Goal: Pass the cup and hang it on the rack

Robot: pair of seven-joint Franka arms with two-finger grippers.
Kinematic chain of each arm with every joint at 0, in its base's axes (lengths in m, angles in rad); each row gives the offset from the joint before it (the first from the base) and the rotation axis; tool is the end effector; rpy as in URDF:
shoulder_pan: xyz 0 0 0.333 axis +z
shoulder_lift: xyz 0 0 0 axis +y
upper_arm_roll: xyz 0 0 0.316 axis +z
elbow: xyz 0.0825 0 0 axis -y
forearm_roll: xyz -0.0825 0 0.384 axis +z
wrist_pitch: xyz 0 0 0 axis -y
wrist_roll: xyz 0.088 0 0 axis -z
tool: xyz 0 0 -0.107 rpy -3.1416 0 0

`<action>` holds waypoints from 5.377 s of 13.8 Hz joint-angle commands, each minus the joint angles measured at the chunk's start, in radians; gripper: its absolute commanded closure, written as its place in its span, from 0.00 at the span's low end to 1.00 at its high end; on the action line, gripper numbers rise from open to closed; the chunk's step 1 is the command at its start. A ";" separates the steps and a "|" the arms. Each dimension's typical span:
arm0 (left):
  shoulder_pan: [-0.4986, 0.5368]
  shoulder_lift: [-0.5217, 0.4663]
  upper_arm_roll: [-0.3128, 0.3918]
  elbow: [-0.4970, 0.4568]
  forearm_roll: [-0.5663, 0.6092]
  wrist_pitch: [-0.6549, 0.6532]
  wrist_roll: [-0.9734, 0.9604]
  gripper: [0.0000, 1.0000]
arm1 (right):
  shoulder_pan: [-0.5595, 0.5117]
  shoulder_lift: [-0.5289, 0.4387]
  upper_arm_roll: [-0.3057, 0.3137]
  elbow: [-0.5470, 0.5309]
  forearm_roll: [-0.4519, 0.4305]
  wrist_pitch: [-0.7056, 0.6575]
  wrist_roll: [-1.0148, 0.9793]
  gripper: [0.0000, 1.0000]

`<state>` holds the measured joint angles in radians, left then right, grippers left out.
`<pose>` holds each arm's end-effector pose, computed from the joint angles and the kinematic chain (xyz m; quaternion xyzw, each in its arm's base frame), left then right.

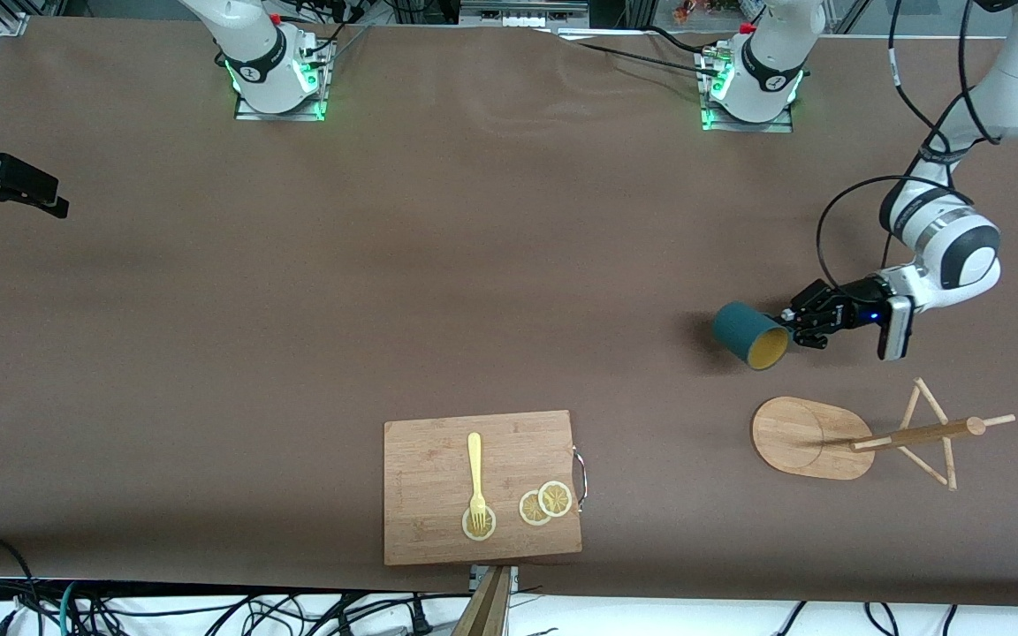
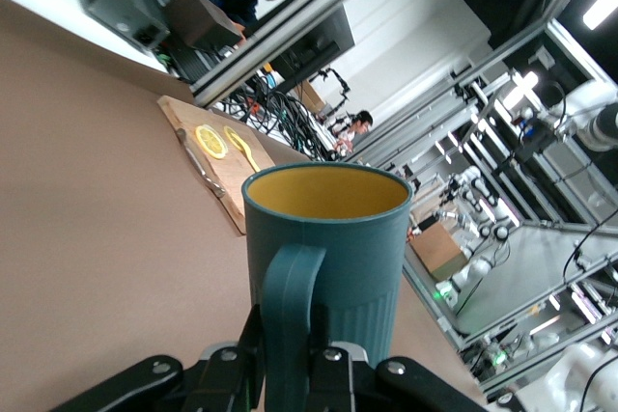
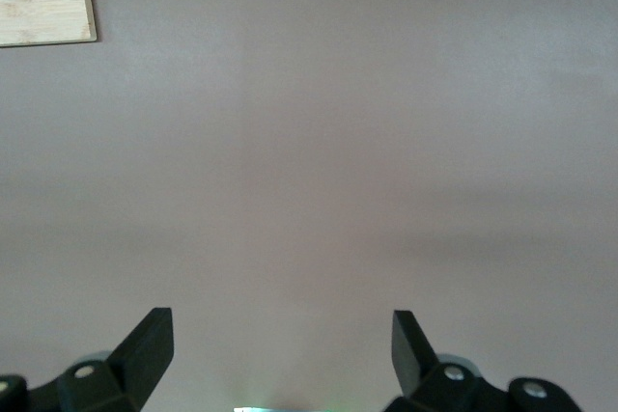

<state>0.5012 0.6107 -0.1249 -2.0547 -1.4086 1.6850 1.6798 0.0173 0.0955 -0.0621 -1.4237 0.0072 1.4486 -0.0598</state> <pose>0.5310 0.1065 0.1547 0.7355 -0.1067 0.2925 0.6017 0.5712 -0.0228 0.6290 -0.9993 -0.0078 0.0351 0.0025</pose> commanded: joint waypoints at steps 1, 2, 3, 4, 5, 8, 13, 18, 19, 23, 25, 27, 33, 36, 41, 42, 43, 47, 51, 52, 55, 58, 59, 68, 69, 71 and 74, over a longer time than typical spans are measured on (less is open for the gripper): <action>0.062 -0.035 -0.006 -0.019 0.031 -0.070 -0.182 1.00 | -0.008 0.003 0.010 0.014 -0.009 0.001 -0.015 0.00; 0.078 -0.042 -0.004 -0.016 0.031 -0.071 -0.254 1.00 | -0.008 0.003 0.010 0.014 -0.009 0.001 -0.015 0.00; 0.097 -0.046 -0.001 -0.004 0.045 -0.071 -0.340 1.00 | -0.008 0.003 0.010 0.014 -0.009 0.001 -0.015 0.00; 0.114 -0.049 -0.002 0.007 0.063 -0.071 -0.421 0.99 | -0.008 0.003 0.011 0.014 -0.007 0.003 -0.014 0.00; 0.125 -0.057 -0.002 0.007 0.065 -0.071 -0.487 0.99 | -0.007 0.004 0.013 0.014 -0.007 0.003 -0.014 0.00; 0.148 -0.092 -0.002 0.008 0.068 -0.073 -0.644 0.99 | -0.008 0.004 0.012 0.014 -0.009 0.003 -0.014 0.00; 0.177 -0.129 -0.002 0.054 0.069 -0.119 -0.873 0.97 | -0.013 0.004 0.007 0.014 -0.009 0.003 -0.012 0.00; 0.186 -0.118 -0.001 0.209 0.137 -0.186 -1.136 0.97 | -0.013 0.004 0.005 0.014 -0.009 0.001 -0.015 0.00; 0.192 -0.083 -0.002 0.285 0.201 -0.197 -1.213 0.97 | -0.013 0.004 0.005 0.014 -0.007 0.001 -0.014 0.00; 0.189 0.087 -0.004 0.494 0.258 -0.254 -1.368 0.95 | -0.013 0.004 0.005 0.014 -0.007 0.001 -0.012 0.00; 0.181 0.118 -0.004 0.528 0.255 -0.246 -1.423 0.95 | -0.013 0.004 0.005 0.014 -0.007 0.003 -0.012 0.00; 0.180 0.141 -0.004 0.567 0.244 -0.239 -1.520 0.95 | -0.013 0.004 0.005 0.014 -0.009 0.003 -0.014 0.00; 0.165 0.179 -0.004 0.631 0.237 -0.194 -1.664 0.83 | -0.013 0.004 0.005 0.014 -0.009 0.003 -0.014 0.00; 0.165 0.178 -0.004 0.657 0.243 -0.194 -1.710 0.00 | -0.010 0.004 0.005 0.014 -0.009 0.004 -0.017 0.00; 0.140 0.147 -0.013 0.752 0.507 -0.202 -1.711 0.00 | -0.010 0.004 0.007 0.014 -0.009 0.004 -0.023 0.00; 0.122 0.115 -0.018 0.763 0.636 -0.200 -1.709 0.00 | -0.008 0.004 0.008 0.015 -0.009 0.004 -0.020 0.00; 0.081 0.071 -0.021 0.768 0.774 -0.200 -1.706 0.00 | -0.008 0.004 0.010 0.016 -0.009 0.004 -0.020 0.00; -0.058 -0.067 -0.022 0.789 1.167 -0.197 -1.691 0.00 | -0.008 0.004 0.008 0.016 -0.009 0.004 -0.021 0.00; -0.226 -0.179 -0.027 0.766 1.384 -0.199 -1.692 0.00 | -0.010 0.004 0.005 0.016 -0.009 0.010 -0.026 0.00; -0.251 -0.202 -0.028 0.752 1.392 -0.197 -1.692 0.00 | -0.010 0.004 0.005 0.016 -0.009 0.010 -0.025 0.00; -0.366 -0.256 -0.035 0.729 1.447 -0.188 -1.701 0.00 | -0.010 0.004 0.007 0.019 -0.009 0.012 -0.025 0.00; -0.421 -0.356 -0.065 0.636 1.464 -0.136 -1.701 0.00 | -0.011 0.004 0.005 0.019 -0.010 0.010 -0.026 0.00; -0.420 -0.429 -0.082 0.537 1.462 -0.087 -1.703 0.00 | -0.011 0.004 0.005 0.019 -0.010 0.010 -0.026 0.00; -0.561 -0.523 -0.006 0.586 1.453 -0.166 -1.712 0.00 | -0.014 0.006 0.005 0.019 -0.013 0.010 -0.026 0.00; -0.558 -0.526 -0.006 0.587 1.455 -0.166 -1.706 0.00 | -0.014 0.009 0.005 0.019 -0.018 0.010 -0.025 0.00; -0.553 -0.525 -0.001 0.579 1.453 -0.162 -1.701 0.00 | -0.013 0.012 0.005 0.019 -0.026 0.010 -0.025 0.00; -0.553 -0.529 0.008 0.561 1.450 -0.140 -1.711 0.00 | -0.013 0.013 0.005 0.019 -0.026 0.010 -0.025 0.00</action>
<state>-0.0379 0.0675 -0.1298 -1.5163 0.0275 1.5481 -0.0250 0.0139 0.1008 -0.0628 -1.4220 -0.0054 1.4636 -0.0649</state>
